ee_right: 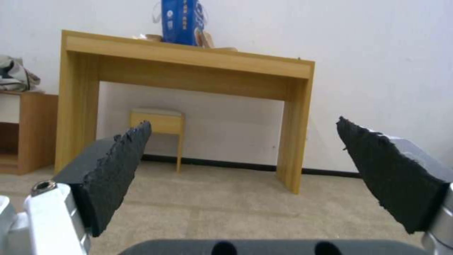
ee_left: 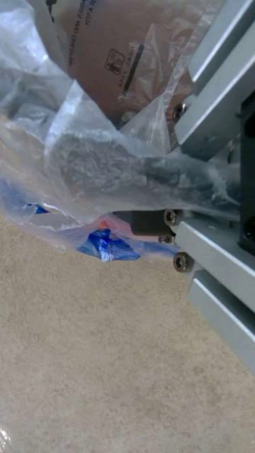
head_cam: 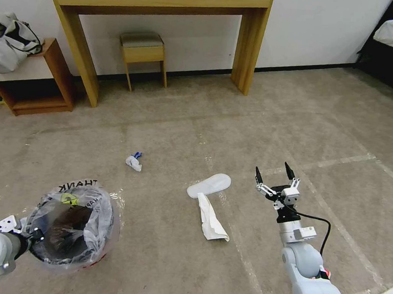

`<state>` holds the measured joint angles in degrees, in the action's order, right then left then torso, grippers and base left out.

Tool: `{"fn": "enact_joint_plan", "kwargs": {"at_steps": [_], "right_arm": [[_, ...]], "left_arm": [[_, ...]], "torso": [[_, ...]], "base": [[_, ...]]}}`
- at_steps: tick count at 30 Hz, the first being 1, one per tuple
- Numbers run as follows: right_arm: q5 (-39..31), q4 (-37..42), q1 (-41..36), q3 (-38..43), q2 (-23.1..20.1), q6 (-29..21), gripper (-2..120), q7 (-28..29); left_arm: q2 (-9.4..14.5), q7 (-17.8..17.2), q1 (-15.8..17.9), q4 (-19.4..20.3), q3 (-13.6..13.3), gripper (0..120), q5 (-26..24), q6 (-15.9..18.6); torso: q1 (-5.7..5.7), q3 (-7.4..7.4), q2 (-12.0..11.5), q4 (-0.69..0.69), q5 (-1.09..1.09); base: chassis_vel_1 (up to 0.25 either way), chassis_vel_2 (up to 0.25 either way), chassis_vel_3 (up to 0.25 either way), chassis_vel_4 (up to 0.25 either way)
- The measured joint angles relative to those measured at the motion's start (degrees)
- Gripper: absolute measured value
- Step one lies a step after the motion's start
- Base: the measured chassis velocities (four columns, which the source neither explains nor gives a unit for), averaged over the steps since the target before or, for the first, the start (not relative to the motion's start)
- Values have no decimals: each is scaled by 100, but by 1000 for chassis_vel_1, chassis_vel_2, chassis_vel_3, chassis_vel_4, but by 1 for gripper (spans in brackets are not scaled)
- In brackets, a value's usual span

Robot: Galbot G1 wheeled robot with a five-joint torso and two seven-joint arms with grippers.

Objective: Pick up the trash bin and place the garbage on the floor into it.

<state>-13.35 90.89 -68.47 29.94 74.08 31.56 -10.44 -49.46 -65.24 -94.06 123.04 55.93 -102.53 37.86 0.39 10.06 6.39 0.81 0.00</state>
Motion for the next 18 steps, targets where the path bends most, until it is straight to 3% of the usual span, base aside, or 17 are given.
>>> {"fn": "enact_joint_plan", "kwargs": {"at_steps": [18], "right_arm": [[-450,-247,630,-501,-260,-224,100,96]], "left_arm": [[-71,-22,-15,19,16,0,45,-39]], "torso": [[0,1,0,0,-1]], "base": [[0,0,0,0]]}}
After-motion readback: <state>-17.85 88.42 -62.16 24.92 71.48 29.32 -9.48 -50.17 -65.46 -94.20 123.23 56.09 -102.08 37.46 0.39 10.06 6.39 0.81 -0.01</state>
